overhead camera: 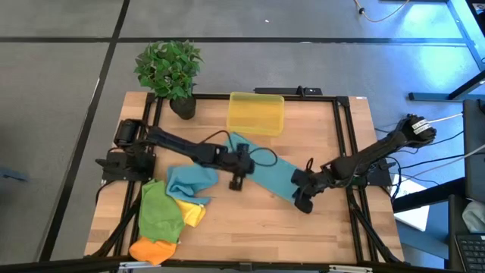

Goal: Fold microfiber towels
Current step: Fold the left blue microfiber towel

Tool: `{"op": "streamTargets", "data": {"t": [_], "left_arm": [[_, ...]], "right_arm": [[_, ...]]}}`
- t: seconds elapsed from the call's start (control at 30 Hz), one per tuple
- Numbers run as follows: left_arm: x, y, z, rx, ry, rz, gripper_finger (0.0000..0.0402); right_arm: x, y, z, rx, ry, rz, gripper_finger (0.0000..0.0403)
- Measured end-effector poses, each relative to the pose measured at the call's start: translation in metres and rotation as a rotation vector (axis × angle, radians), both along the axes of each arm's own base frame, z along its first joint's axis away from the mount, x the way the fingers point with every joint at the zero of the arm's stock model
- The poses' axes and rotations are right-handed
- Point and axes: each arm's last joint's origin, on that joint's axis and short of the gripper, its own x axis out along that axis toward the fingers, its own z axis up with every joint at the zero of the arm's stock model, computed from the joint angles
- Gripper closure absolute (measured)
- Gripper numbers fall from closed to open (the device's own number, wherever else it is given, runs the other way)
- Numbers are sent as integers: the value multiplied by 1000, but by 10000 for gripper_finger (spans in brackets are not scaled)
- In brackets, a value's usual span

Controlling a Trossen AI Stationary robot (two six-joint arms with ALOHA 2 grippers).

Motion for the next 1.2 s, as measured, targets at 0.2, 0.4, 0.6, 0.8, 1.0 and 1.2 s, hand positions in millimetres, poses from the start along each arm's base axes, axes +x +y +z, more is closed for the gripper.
{"op": "streamTargets", "data": {"t": [0.2,0.4,0.6,0.8,1.0,1.2], "left_arm": [[21,-63,-4,-21,-295,-233,352],[43,-95,-33,-16,-376,-294,303],[86,-89,-52,11,-352,-238,239],[117,-78,-62,40,-214,-202,222],[129,-78,-71,61,-163,-185,221],[133,-76,-73,78,-187,-140,222]], "right_arm": [[6,-1,19,-129,-20,-17,395],[4,-5,43,-248,-16,-28,393],[-3,-16,60,-311,-25,-87,392],[-8,-19,66,-305,-46,-101,392],[-9,-19,65,-314,-37,-109,391],[-9,-19,65,-316,-37,-107,391]]}}
